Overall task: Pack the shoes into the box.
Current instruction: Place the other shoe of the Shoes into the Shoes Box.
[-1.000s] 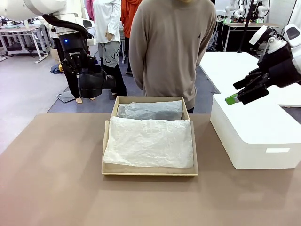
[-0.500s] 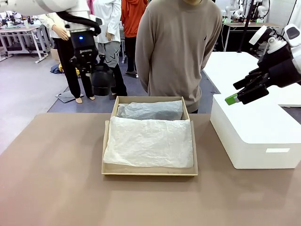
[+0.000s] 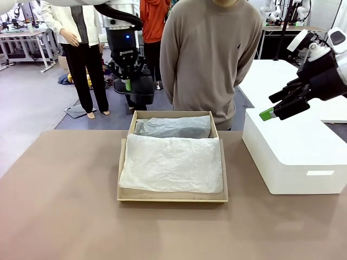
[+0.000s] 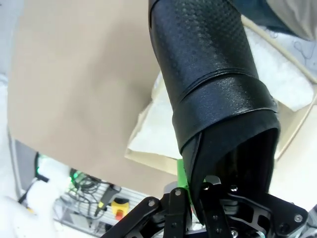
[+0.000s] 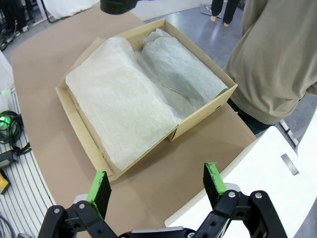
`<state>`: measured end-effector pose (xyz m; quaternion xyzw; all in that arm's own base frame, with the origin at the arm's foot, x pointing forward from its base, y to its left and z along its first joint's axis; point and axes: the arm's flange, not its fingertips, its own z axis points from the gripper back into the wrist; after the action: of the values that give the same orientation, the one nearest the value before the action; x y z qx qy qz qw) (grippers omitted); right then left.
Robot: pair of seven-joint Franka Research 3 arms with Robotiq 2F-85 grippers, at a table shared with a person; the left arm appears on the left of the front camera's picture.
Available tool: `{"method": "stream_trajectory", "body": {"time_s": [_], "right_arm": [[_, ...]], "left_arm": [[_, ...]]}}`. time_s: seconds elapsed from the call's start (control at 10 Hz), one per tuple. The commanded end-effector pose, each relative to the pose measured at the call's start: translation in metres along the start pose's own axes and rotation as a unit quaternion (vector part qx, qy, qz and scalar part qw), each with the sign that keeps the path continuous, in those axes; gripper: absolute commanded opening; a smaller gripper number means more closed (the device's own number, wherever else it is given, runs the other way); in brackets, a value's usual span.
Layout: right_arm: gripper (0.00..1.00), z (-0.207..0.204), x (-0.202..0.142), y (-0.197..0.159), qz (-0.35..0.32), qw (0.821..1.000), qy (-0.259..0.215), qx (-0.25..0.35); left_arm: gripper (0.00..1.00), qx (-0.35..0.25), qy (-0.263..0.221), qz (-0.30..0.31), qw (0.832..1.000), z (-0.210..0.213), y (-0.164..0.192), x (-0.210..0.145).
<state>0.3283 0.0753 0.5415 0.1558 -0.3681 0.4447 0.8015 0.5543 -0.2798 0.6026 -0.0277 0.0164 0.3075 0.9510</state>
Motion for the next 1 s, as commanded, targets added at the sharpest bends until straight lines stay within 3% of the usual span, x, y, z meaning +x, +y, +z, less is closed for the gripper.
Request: {"method": "stream_trajectory", "body": {"time_s": [0.0, 0.3, 0.9], "right_arm": [[1.00, 0.000, 0.000, -0.001, -0.001, 1.000, -0.006, 0.004], [1.00, 0.000, 0.000, -0.001, -0.001, 1.000, -0.006, 0.004], [1.00, 0.000, 0.000, -0.001, -0.001, 1.000, -0.006, 0.004]], "left_arm": [[0.00, -0.016, -0.007, 0.034, 0.999, 0.000, -0.018, -0.009], [0.00, -0.014, -0.003, 0.032, 0.999, -0.007, -0.032, -0.027], [0.00, -0.015, 0.000, 0.025, 1.000, -0.015, -0.027, -0.021]]}}
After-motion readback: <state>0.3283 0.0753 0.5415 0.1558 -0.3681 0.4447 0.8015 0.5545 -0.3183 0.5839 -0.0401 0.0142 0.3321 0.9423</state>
